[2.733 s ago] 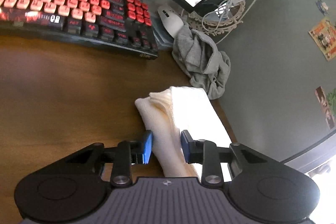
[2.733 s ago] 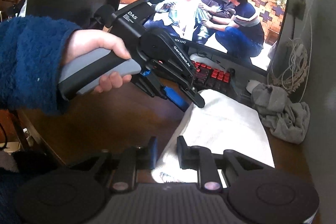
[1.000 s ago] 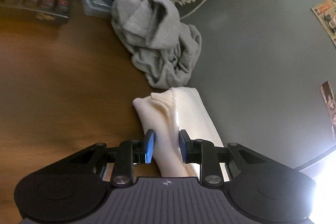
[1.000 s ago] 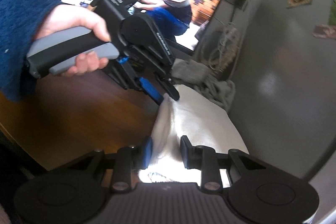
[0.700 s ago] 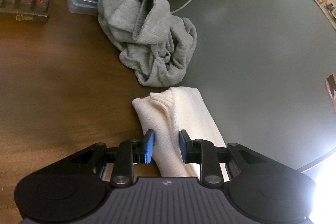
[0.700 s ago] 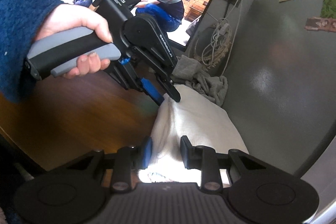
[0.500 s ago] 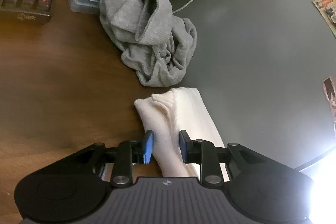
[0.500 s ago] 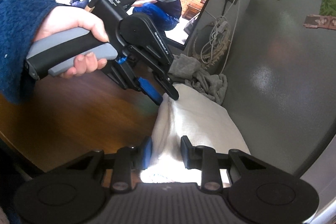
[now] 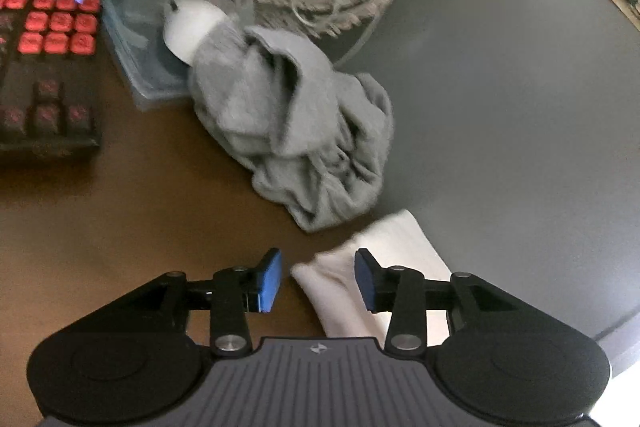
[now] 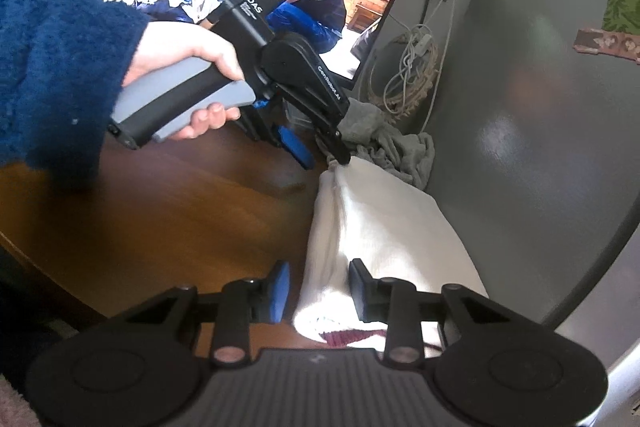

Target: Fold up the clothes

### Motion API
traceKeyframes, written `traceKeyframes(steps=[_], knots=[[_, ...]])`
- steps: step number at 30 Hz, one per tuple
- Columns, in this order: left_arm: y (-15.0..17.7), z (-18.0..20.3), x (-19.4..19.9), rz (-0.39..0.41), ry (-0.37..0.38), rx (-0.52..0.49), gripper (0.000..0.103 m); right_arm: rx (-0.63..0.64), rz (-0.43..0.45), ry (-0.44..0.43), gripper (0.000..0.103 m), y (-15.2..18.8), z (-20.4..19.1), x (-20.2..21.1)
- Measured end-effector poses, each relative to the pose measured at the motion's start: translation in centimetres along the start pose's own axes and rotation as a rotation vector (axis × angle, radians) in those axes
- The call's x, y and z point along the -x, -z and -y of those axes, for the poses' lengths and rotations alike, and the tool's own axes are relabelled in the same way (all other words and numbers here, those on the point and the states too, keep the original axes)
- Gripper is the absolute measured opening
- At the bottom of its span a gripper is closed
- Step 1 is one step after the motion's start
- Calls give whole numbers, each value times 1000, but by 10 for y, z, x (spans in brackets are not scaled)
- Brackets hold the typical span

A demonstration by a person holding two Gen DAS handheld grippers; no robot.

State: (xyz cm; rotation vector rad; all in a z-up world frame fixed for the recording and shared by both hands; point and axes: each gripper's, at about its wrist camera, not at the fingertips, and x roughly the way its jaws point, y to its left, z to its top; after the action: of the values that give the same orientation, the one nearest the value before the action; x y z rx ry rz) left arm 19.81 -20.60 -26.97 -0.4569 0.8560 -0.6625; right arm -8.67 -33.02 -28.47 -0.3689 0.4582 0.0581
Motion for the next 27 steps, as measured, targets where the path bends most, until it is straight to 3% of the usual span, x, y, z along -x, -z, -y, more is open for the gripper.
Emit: traceKeyframes(steps=[2,4,6,8,13,21,27], knots=[[-4,-3,5,21,-36,6,36,-5,-7,0,32,-1,0,2],[-7,-9,18,31,-19,35,36,-18,-10,-4,30,-3,2,5],[-6,-10,34,28,-16,21,44,-47,-12,-18,30,-8,6,8],[-2,-10,51,22,-12,-3,60,-79,-16,-39,35,-12,10,10],[18,-2,99,-22,-47,-106,71,-171,-31,-116,54,-25,19,10],[68,4,170,-115,-277,-223,72,-314,-85,-280,84,-49,14,1],[94,8,218,-162,-427,-293,82,-311,-203,-245,85,-76,-11,-1]])
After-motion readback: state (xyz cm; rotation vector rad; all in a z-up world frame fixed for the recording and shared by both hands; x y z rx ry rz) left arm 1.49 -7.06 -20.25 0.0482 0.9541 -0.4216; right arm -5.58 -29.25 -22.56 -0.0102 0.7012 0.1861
